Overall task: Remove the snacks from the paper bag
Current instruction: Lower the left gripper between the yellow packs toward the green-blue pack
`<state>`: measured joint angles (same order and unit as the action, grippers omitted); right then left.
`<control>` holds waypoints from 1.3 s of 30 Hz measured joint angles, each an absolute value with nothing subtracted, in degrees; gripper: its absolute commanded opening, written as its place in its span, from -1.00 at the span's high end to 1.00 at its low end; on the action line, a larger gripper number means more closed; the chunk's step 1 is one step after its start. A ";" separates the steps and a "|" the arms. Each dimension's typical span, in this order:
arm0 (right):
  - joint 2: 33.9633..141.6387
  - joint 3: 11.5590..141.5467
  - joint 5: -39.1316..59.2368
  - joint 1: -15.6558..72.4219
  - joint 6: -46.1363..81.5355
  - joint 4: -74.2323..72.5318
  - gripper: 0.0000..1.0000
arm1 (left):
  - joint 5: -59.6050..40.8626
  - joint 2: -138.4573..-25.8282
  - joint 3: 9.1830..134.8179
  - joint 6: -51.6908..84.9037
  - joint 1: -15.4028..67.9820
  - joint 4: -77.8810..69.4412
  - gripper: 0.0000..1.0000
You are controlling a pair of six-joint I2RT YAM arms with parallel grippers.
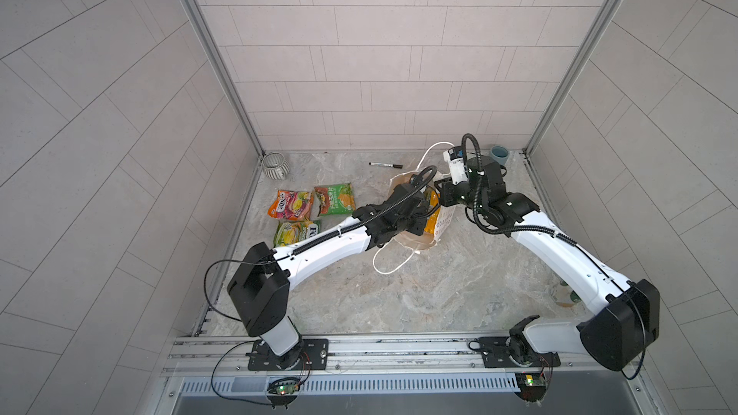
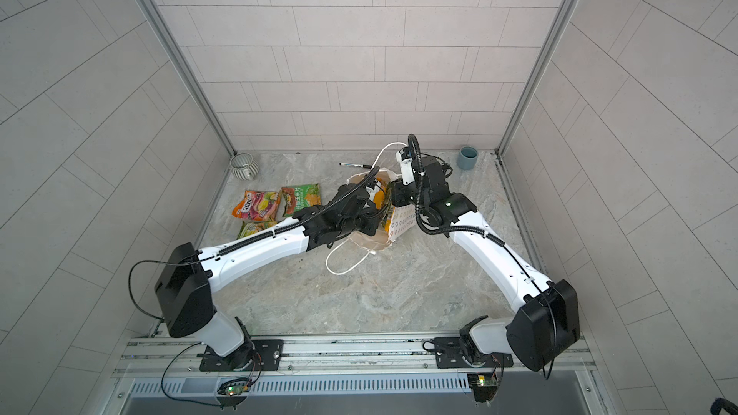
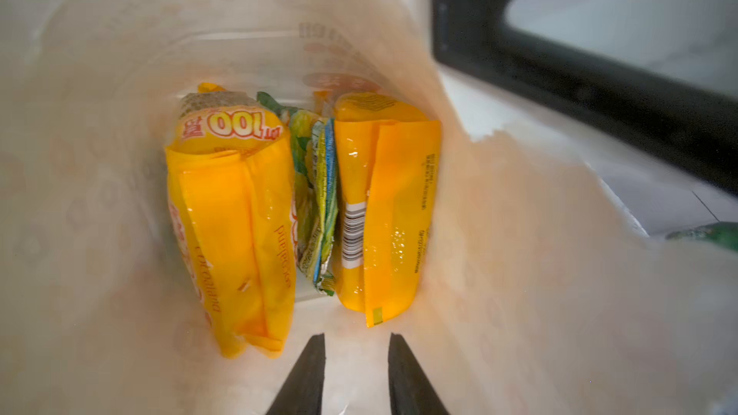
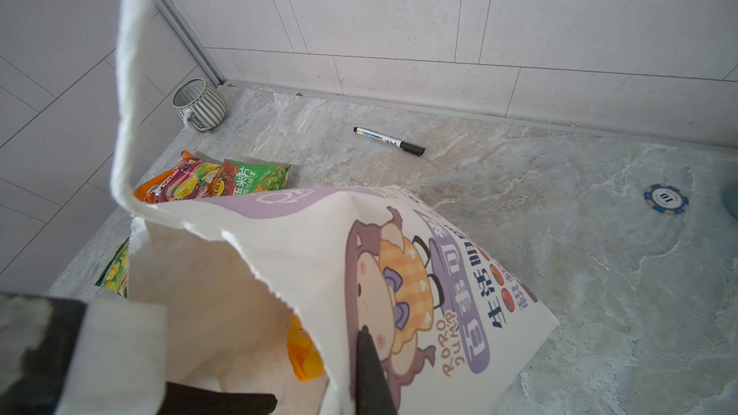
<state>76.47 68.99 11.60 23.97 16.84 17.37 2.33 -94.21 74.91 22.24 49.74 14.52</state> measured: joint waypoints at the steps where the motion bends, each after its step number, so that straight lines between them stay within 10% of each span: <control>1: 76.47 68.99 11.62 23.97 16.86 17.34 1.00 | 2.98 -94.80 75.33 22.57 49.69 14.59 0.31; 21: 76.47 68.93 11.77 23.94 16.99 16.99 1.00 | 12.88 -101.12 80.77 22.57 49.04 17.89 -0.01; 39: 76.47 68.16 11.92 23.46 17.21 15.68 1.00 | 6.33 -107.94 85.17 20.93 49.60 14.61 0.32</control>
